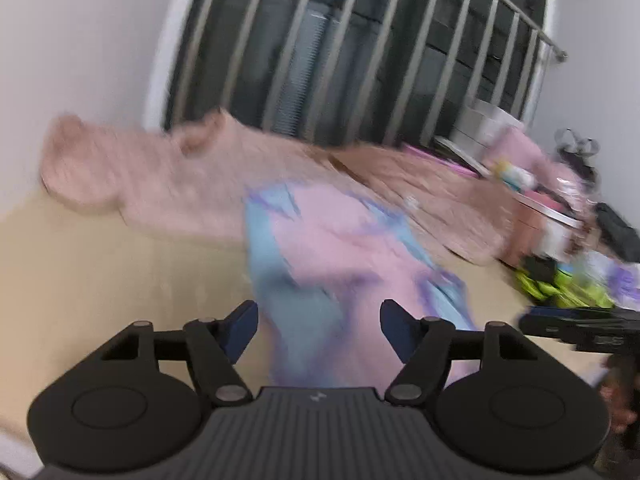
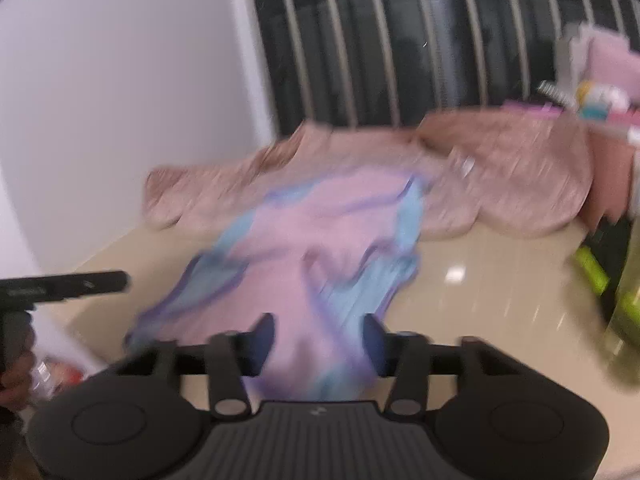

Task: Fold clothes
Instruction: 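Grasp the garment's purple trim with both tools and straighten it flat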

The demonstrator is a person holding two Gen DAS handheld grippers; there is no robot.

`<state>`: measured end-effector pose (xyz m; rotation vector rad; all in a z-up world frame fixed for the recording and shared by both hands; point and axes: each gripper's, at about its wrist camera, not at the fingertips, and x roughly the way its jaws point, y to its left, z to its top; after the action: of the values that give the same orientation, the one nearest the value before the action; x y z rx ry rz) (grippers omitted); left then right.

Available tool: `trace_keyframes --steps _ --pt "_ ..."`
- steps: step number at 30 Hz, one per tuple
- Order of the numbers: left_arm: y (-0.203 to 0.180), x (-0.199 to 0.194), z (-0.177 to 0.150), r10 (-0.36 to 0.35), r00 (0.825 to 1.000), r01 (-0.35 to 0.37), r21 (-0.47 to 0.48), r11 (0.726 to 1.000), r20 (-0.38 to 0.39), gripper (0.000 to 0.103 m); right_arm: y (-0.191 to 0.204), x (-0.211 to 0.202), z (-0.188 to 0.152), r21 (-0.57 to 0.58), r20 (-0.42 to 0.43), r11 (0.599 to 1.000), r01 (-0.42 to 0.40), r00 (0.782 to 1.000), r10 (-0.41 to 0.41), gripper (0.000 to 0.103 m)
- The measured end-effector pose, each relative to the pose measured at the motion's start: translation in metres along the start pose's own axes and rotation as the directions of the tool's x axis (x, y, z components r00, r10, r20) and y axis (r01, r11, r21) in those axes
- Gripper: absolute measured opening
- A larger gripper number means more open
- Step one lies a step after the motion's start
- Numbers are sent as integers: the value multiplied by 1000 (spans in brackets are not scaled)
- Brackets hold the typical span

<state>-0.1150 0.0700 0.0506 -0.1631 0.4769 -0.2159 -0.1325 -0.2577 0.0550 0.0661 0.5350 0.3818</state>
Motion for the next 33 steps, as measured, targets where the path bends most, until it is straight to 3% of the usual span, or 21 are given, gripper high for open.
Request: trace_keyframes --steps 5,7,9,11,12,14,15,18,20,21,22,24,25,27,29,31,33 --pt "0 71 19 50 988 -40 70 997 -149 68 -29 52 30 -3 -2 992 130 992 -130 52" --pt "0 91 16 85 979 -70 82 994 -188 47 -40 73 32 17 -36 991 134 990 -133 51" --pt "6 105 13 97 972 -85 64 994 -215 33 -47 87 32 35 -64 991 130 990 -128 49" --pt "17 110 13 98 973 -93 34 995 -210 15 -51 96 32 41 -82 991 131 989 -127 41" --pt "23 111 15 98 971 -97 13 995 -217 2 -52 100 32 44 -91 990 131 988 -126 31" --pt "38 110 17 81 973 -96 -59 994 -218 1 -56 109 32 50 -109 990 131 986 -125 18" --pt "44 107 17 102 974 -119 -73 990 -203 1 -58 114 31 53 -118 990 131 985 -125 0" --pt "55 99 18 143 974 -164 -112 980 -175 2 -60 116 34 37 -112 988 148 983 -143 1" --pt "55 94 15 135 975 -160 -133 978 -177 18 -61 114 34 45 -99 986 158 983 -153 2" --pt "51 89 15 149 974 -172 -127 977 -170 41 -60 111 34 54 -93 985 163 983 -157 9" --pt "46 84 15 159 974 -179 -119 977 -159 53 -60 108 34 63 -87 984 168 983 -162 12" --pt "31 72 19 140 984 -150 -90 985 -113 53 -45 95 36 26 -53 991 134 990 -132 18" --pt "23 72 20 96 990 -105 -81 991 -108 53 -36 90 35 10 -46 995 98 994 -98 27" --pt "7 72 22 11 995 -17 -58 998 -103 53 -21 86 33 -18 -50 1000 24 998 -25 36" --pt "-10 85 20 -40 990 38 -13 999 -134 53 -7 88 30 -32 -76 999 -31 997 29 36" --pt "-24 101 19 -43 985 49 32 998 -168 53 5 95 26 -51 -94 997 -52 994 47 36" --pt "-24 114 20 -64 980 66 5 998 -191 53 13 101 26 -55 -99 995 -79 992 73 36"
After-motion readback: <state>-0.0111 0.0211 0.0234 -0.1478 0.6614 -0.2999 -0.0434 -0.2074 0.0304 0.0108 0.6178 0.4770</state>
